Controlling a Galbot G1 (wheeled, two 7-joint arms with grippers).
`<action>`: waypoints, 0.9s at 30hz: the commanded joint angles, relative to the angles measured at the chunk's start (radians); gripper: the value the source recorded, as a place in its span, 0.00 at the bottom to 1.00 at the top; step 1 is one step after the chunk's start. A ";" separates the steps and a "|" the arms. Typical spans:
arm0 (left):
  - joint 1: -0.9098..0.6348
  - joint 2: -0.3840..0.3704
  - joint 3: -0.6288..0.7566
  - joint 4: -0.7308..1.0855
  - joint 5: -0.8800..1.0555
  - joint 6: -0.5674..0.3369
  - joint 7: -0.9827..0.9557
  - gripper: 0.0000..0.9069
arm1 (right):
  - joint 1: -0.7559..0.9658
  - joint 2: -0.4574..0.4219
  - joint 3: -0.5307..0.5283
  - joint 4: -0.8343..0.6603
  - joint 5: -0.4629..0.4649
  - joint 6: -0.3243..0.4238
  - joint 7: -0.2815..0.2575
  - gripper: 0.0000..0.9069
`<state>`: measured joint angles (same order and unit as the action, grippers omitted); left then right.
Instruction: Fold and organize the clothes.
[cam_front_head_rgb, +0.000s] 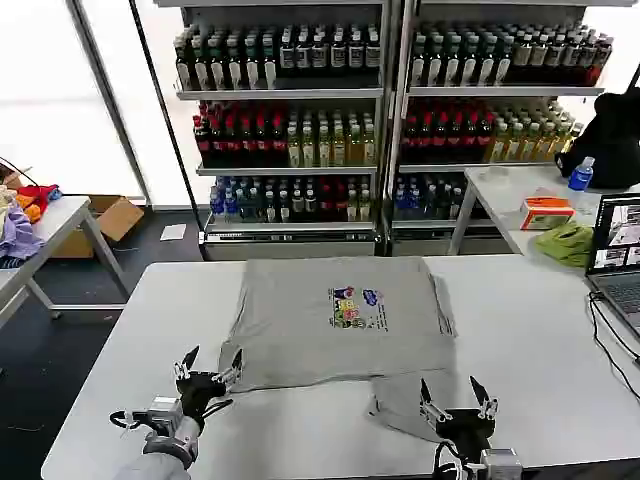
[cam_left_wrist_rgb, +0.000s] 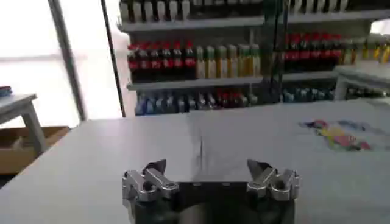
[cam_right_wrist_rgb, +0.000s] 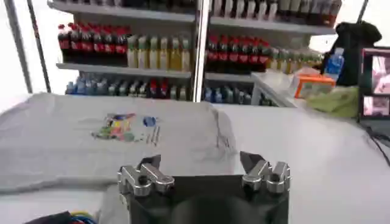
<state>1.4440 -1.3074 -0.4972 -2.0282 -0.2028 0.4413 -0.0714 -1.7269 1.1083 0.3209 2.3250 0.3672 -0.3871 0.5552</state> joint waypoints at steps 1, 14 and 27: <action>0.009 0.044 0.008 0.019 -0.052 0.079 -0.012 1.00 | -0.051 0.010 -0.004 -0.002 0.028 -0.014 0.043 1.00; 0.025 0.037 0.019 0.000 -0.115 0.088 -0.024 1.00 | -0.053 0.027 -0.016 -0.026 0.017 -0.021 0.054 1.00; 0.042 0.033 0.021 0.004 -0.135 0.094 -0.029 1.00 | -0.015 0.049 -0.031 -0.077 0.013 -0.023 0.042 1.00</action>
<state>1.4810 -1.2747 -0.4764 -2.0284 -0.3211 0.5281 -0.0993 -1.7450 1.1531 0.2905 2.2620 0.3790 -0.4084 0.5937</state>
